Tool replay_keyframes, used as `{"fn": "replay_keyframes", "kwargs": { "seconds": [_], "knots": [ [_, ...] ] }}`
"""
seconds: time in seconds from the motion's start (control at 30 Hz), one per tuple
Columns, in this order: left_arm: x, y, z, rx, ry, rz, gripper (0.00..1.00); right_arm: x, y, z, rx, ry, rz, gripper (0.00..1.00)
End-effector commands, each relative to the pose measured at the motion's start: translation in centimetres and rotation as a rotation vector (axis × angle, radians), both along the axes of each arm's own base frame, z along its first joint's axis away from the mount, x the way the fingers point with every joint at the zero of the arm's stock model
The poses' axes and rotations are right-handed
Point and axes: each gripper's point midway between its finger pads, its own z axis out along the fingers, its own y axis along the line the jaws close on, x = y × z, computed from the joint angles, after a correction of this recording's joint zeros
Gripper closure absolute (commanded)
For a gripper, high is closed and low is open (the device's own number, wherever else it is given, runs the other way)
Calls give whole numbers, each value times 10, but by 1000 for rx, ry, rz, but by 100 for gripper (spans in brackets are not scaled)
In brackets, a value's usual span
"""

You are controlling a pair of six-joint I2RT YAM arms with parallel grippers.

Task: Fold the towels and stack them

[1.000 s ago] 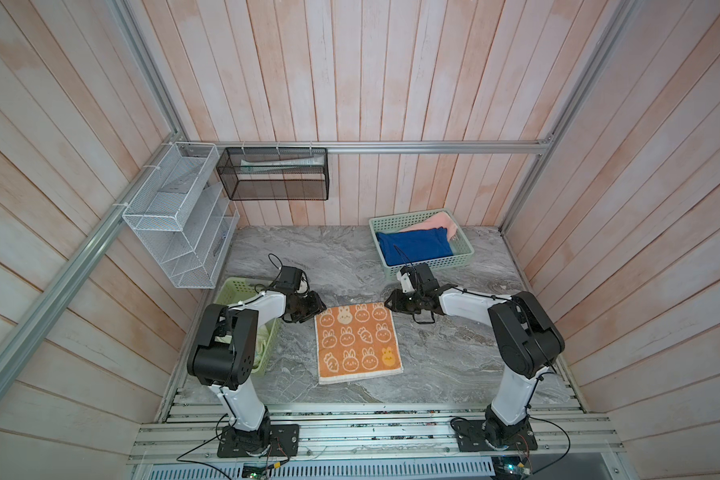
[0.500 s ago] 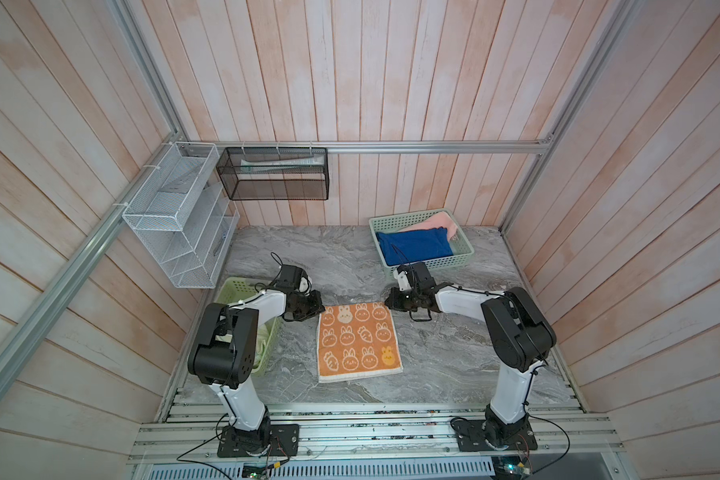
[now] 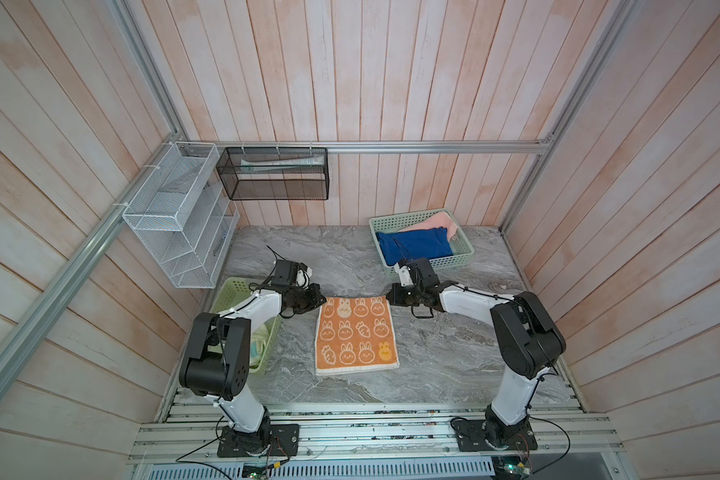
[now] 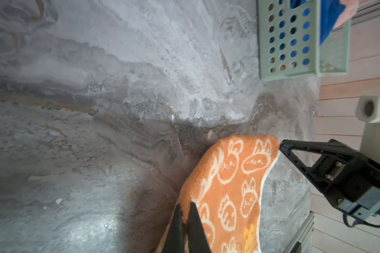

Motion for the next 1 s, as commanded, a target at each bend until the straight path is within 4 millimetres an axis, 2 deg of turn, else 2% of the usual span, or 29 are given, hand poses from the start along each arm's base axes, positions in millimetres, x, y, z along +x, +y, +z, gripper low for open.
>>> {"fn": "replay_keyframes", "kwargs": {
  "seconds": [0.0, 0.17, 0.3, 0.4, 0.57, 0.67, 0.73, 0.83, 0.97],
  "knots": [
    [4, -4, 23, -29, -73, -31, 100, 3, -5, 23, -22, -64, 3, 100],
    [-2, -5, 42, -46, -112, -42, 100, -5, -11, 48, -16, -102, 7, 100],
    [-16, -7, 49, -73, -125, -58, 100, -24, -15, 54, 16, -82, 16, 100],
    [-33, -7, 44, -94, -114, -58, 100, -47, -16, 43, 46, -27, 30, 100],
    [-72, -3, 17, -115, -51, -37, 100, -92, -21, 12, 40, 72, 44, 100],
    [-90, 0, 0, -112, -11, -29, 100, -111, -23, -5, 52, 122, 45, 100],
    [-97, 3, -8, -99, 10, -18, 100, -113, -25, -11, 44, 135, 39, 100],
    [-97, 6, -12, -83, 18, -7, 100, -101, -23, -5, 27, 106, 30, 100],
    [-87, 5, -4, -73, -5, -16, 100, -73, -13, 8, 9, 46, 23, 83]
  ]
}}
